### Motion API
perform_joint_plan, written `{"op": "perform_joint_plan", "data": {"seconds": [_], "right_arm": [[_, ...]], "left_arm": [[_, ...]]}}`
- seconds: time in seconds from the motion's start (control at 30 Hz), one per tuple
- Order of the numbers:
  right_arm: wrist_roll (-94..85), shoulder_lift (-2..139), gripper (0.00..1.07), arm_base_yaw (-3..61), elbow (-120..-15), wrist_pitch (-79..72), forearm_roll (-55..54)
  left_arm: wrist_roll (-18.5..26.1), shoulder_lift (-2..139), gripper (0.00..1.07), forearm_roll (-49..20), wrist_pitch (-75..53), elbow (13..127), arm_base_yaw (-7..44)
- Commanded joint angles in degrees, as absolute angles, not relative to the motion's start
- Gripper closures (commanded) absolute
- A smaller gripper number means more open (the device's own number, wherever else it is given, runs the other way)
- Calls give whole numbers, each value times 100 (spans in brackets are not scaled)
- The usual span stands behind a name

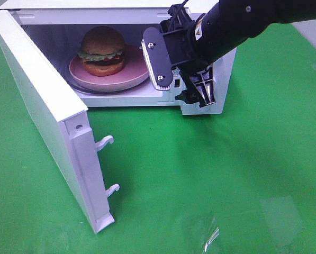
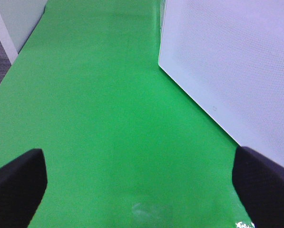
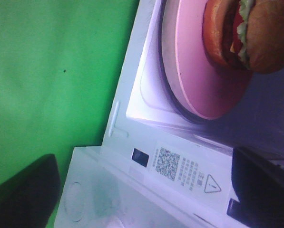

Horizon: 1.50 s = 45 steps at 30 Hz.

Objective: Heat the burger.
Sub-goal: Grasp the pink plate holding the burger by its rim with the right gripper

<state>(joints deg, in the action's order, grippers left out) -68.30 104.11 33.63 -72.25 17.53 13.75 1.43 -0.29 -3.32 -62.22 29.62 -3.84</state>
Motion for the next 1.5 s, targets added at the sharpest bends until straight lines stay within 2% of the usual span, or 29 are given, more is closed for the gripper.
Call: {"op": "perform_joint_plan", "data": {"seconds": [0.03,0.4,1.5], "right_arm": [[-6778,10537,14,3421,-7368,1679,1358],[-6652,11367,15,3701,-8233,1558,1352],[-6652,13356,18,3701,-10290,1707,785]], "left_arm": [[138,-120,8,-361,-6136,2962,-355],[138,-120,8,-361,-6136,2962,-355],[132,-120,8,-361,-6136,2962,-355]]}}
